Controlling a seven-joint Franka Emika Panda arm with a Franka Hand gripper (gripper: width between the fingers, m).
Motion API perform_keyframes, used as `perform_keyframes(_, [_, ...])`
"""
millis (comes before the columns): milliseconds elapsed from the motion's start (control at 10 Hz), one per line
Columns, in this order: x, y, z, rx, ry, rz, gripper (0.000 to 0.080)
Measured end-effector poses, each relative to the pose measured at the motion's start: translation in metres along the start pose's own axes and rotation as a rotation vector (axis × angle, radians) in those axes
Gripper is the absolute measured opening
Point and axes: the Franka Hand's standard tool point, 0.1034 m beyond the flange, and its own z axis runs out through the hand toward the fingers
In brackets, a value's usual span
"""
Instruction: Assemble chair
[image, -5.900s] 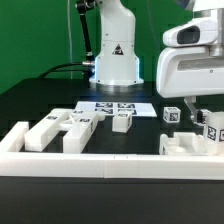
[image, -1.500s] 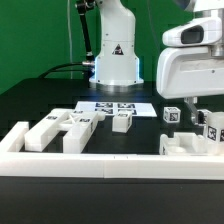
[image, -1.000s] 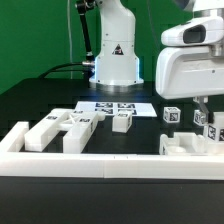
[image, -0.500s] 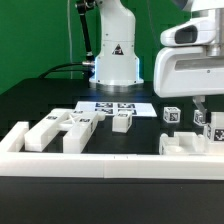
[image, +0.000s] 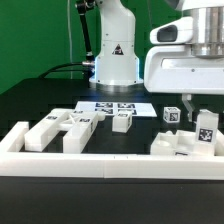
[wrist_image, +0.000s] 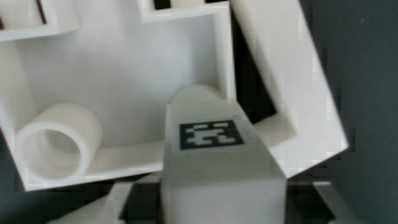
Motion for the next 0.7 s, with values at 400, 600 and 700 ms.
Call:
perform_keyframes(400, [0.0, -0.002, -0.005, 0.002, 0.003, 0.001, 0.0578])
perform_keyframes(600, [-0.004, 0.001, -0.016, 0.006, 0.005, -0.059, 0.0635])
perform_keyframes(700, [-0.006, 0.004, -0.021, 0.008, 0.005, -0.088, 0.0645])
